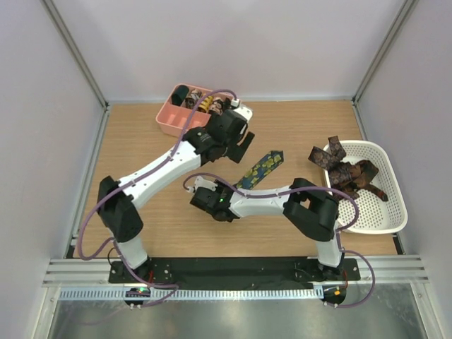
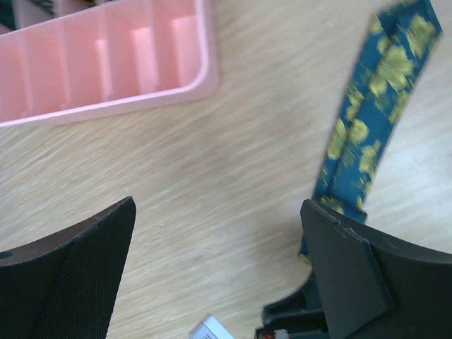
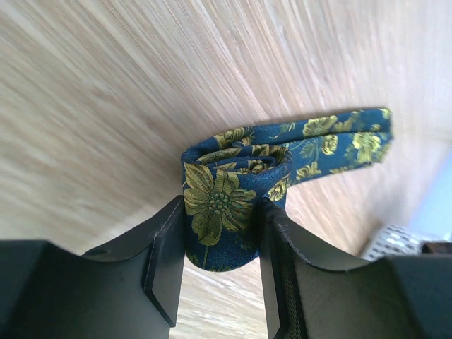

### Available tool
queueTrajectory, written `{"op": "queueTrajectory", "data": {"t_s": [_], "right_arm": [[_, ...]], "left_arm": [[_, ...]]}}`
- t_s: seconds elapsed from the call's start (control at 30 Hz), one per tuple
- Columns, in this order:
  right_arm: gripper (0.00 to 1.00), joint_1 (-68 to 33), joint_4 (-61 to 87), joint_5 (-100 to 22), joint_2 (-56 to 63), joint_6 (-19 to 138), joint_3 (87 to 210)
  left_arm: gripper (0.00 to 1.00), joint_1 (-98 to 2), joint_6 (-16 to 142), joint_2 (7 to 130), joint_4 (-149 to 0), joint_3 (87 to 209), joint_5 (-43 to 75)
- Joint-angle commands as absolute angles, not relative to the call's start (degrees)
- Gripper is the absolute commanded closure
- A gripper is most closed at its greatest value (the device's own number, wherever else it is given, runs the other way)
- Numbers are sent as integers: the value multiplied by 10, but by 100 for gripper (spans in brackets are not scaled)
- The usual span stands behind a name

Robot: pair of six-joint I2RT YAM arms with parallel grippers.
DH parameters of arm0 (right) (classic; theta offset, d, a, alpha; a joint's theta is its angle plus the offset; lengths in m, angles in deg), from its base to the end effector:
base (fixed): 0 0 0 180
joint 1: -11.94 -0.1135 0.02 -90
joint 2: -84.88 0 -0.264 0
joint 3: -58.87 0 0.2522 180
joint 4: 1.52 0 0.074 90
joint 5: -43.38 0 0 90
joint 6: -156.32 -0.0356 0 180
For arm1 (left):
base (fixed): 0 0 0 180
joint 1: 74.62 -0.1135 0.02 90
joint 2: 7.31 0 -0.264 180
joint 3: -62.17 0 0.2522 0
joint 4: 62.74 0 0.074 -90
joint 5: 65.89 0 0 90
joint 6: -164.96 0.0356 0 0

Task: Roll the ties
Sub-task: Roll the tie

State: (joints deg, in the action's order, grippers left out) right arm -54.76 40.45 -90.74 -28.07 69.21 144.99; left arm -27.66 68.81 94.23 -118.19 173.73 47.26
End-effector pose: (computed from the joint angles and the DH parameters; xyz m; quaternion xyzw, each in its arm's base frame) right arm 0.1746 0.3429 0.1500 -0.4631 0.7875 -0.2233 0.3398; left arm 0.2806 -0.2799 0.3400 0.2447 0.8761 0.0000 0.4153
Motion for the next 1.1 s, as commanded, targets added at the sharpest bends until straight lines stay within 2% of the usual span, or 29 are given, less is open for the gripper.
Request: {"op": "queueTrajectory", "data": {"t_s": [0.0,0.17,0.37,0.57,0.77,1.07], "right_arm": [[81,-533,351,-762,-236,665,1418],[81,-501,310,-662,-186,665,1372],[83,-458,273,-545,-149,651,1331],[83,-397,226,-408,-123,630,1294],[82,-316,209,-228,-141,617,1302],[83,-249,227,-84,-209,617,1342]], "left_arm": [[0,-293,639,868,-1084,1668,568],[0,-331,554,770,-1010,1561,618],[0,-394,466,622,-898,1401,576],[0,-417,439,518,-870,1319,571],[0,-418,416,489,-831,1254,524],[0,-418,459,513,-718,1124,411]]}}
